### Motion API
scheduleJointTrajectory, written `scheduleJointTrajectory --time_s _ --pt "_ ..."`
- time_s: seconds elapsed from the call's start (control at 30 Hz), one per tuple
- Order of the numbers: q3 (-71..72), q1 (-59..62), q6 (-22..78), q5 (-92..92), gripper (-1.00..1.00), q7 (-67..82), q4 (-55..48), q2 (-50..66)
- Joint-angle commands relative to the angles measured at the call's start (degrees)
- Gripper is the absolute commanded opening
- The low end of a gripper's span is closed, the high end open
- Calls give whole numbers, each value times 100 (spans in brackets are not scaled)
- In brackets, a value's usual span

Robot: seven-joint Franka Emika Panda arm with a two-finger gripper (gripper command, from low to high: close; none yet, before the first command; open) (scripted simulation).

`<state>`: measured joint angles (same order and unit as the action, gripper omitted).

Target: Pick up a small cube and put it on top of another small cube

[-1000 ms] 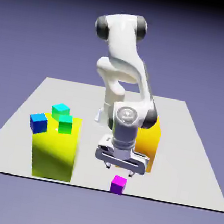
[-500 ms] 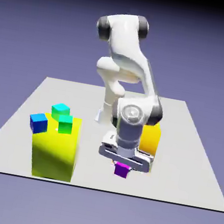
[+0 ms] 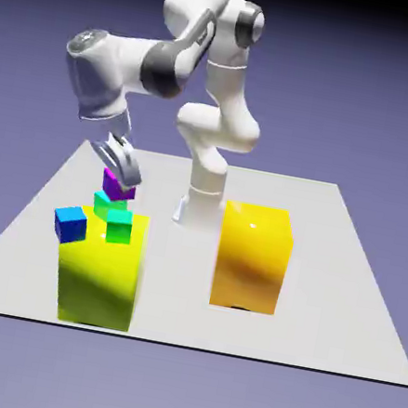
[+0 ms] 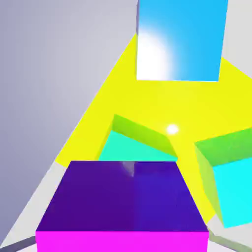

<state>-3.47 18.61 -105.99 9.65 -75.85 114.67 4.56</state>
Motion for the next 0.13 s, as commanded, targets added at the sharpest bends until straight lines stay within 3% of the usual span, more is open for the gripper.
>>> scheduleJointTrajectory --time_s 0.0,0.03,0.1 --pt "5 -2 -92 -8 -100 3 88 8" --pt "5 -2 -92 -8 100 3 88 8" --pt "-6 11 134 -22 100 -13 -120 -10"
